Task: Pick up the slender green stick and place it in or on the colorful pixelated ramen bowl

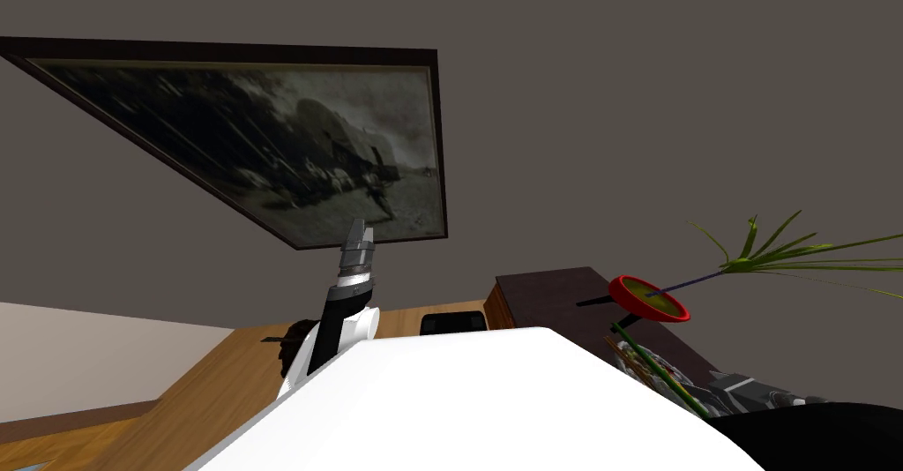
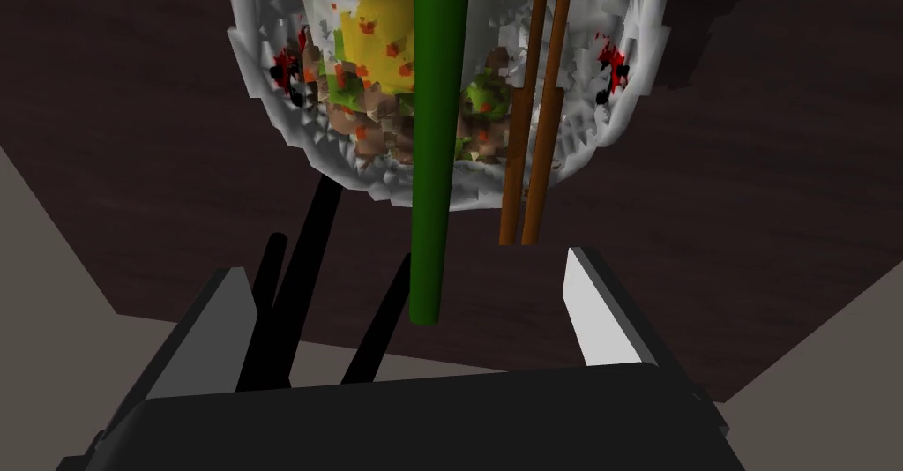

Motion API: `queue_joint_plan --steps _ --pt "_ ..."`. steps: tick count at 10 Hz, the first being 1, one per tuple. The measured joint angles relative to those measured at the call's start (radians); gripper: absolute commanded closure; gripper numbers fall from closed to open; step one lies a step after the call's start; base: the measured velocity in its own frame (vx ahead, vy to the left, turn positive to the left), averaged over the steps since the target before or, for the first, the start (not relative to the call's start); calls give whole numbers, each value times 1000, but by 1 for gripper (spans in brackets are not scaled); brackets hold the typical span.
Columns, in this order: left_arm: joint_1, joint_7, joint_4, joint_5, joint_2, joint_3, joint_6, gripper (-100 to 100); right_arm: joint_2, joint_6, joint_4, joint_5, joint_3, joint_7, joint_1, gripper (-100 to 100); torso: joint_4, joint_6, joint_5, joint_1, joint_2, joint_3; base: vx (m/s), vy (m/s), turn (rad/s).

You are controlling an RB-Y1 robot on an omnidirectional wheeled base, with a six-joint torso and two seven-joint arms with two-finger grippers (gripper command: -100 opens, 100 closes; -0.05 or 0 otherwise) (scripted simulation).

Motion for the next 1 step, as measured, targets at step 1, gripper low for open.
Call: queue_joint_plan --steps 1 --pt "0 0 0 0 0 0 0 0 0 0 0 0 0 0 0 0 0 0 0 0 0 0 0 0 0"
